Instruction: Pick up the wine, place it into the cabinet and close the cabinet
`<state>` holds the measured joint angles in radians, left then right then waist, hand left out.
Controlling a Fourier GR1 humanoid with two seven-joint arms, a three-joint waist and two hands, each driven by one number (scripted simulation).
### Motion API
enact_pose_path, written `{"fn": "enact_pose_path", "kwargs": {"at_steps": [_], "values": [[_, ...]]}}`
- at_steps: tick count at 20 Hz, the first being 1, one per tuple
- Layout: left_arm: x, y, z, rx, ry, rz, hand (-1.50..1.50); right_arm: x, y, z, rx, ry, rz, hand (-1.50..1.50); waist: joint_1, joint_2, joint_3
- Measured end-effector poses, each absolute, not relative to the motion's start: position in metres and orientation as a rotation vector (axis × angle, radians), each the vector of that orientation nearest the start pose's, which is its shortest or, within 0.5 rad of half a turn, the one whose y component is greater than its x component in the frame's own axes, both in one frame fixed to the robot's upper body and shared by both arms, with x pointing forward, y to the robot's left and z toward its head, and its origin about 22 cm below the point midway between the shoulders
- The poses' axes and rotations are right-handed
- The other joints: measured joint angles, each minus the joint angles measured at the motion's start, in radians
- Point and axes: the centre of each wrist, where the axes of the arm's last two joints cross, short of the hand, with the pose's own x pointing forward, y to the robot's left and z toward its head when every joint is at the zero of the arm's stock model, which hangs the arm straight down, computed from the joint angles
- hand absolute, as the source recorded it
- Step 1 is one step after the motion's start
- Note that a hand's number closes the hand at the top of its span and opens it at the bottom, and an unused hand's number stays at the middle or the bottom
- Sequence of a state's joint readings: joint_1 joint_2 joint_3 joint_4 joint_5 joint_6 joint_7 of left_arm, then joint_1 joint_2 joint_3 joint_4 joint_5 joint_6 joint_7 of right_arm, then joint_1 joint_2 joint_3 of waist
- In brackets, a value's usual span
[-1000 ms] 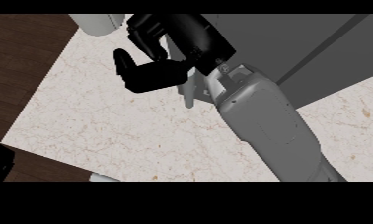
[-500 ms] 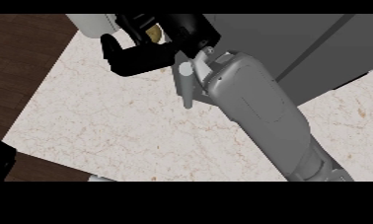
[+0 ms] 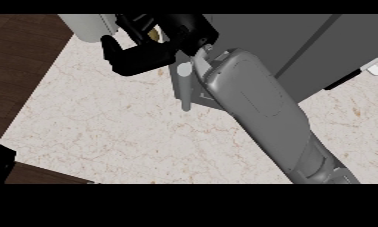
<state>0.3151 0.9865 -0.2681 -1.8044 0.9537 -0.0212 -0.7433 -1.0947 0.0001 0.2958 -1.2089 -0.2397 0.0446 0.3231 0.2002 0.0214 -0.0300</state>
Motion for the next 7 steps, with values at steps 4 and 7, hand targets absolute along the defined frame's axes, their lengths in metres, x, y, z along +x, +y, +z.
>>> {"fn": "enact_pose_path", "kwargs": {"at_steps": [4,7], "values": [[0.1604,0.3593,0.0637,-0.267,-1.929,-0.040,1.50,0.3591,-0.0137,0.2273,0.513,-1.759,0.792,1.50,-0.010,-0.001,-0.004],[0.1596,0.3600,0.0625,-0.262,-1.928,-0.037,1.50,0.3611,-0.0136,0.2248,0.544,-1.775,0.810,1.50,-0.017,-0.003,-0.006]]}}
